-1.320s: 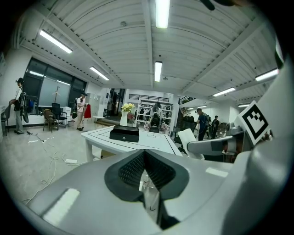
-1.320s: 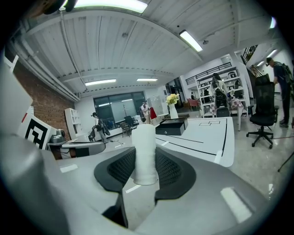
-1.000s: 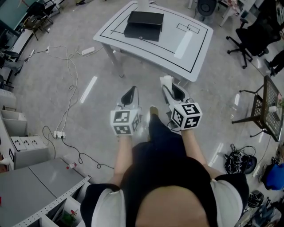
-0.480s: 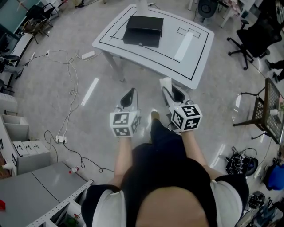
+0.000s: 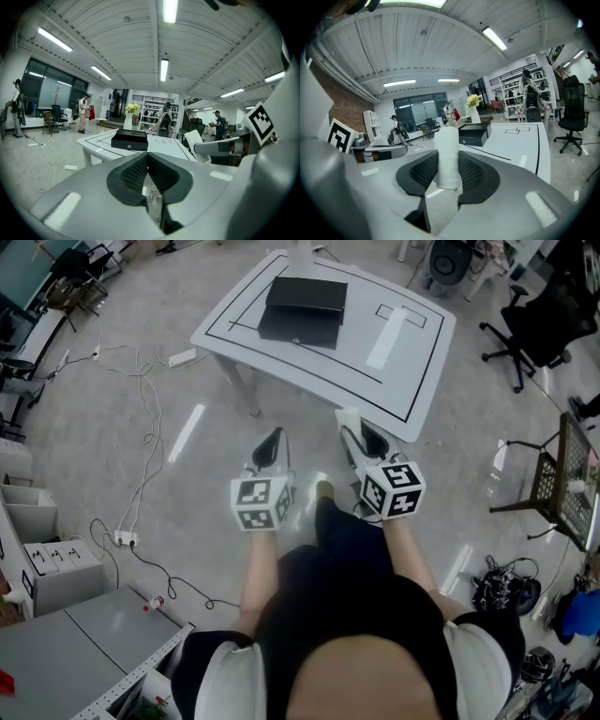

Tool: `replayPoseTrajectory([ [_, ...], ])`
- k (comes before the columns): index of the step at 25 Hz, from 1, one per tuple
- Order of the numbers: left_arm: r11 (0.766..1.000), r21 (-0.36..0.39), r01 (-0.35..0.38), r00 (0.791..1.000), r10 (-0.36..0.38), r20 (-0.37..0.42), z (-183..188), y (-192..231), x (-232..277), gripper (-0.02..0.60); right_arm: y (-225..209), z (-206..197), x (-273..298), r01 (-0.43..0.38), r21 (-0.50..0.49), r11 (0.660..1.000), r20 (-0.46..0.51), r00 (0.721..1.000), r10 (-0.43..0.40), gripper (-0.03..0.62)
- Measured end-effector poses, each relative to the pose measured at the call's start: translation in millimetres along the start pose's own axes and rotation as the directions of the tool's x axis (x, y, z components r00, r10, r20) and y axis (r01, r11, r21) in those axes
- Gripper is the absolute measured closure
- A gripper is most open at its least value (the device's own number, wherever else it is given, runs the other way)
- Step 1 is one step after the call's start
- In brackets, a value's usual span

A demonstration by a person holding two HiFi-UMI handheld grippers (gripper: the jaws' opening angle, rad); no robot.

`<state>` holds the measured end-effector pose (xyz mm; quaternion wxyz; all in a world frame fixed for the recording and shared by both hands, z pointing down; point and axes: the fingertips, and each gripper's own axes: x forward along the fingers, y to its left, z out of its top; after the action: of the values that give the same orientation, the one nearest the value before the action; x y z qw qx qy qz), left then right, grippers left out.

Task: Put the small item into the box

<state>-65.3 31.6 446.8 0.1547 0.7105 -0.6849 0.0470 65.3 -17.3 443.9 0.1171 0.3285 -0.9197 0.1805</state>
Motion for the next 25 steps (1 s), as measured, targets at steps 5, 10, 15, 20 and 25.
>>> replayPoseTrajectory([
  [5, 1.0, -0.001, -0.01, 1.0, 0.01, -0.016, -1.4, 10.6, 17.6, 0.572, -9.6, 5.3, 17.1, -0.002, 0.002, 1.0, -0.007, 1.0, 0.002, 0.461],
  [10, 1.0, 0.0, -0.012, 1.0, 0.012, -0.021, 4.0, 20.2, 36.6, 0.572, -17.9, 10.4, 36.1, -0.006, 0.01, 1.0, -0.016, 1.0, 0.006, 0.461],
  [15, 1.0, 0.001, -0.007, 1.0, 0.007, -0.027, 8.1, 27.7, 56.1, 0.572, -27.5, 13.4, 53.5, -0.006, 0.015, 1.0, -0.027, 1.0, 0.006, 0.461],
  [20, 1.0, 0.005, 0.005, 0.999, -0.005, -0.032, 14.7, 30.6, 77.0, 0.572, -37.8, 19.8, 69.8, -0.008, 0.021, 1.0, -0.033, 0.999, 0.009, 0.461],
  [25, 1.0, 0.017, 0.007, 0.999, -0.006, -0.038, 19.1, 37.1, 96.0, 0.572, -47.6, 28.7, 87.0, -0.012, 0.019, 1.0, -0.031, 0.999, 0.013, 0.461],
])
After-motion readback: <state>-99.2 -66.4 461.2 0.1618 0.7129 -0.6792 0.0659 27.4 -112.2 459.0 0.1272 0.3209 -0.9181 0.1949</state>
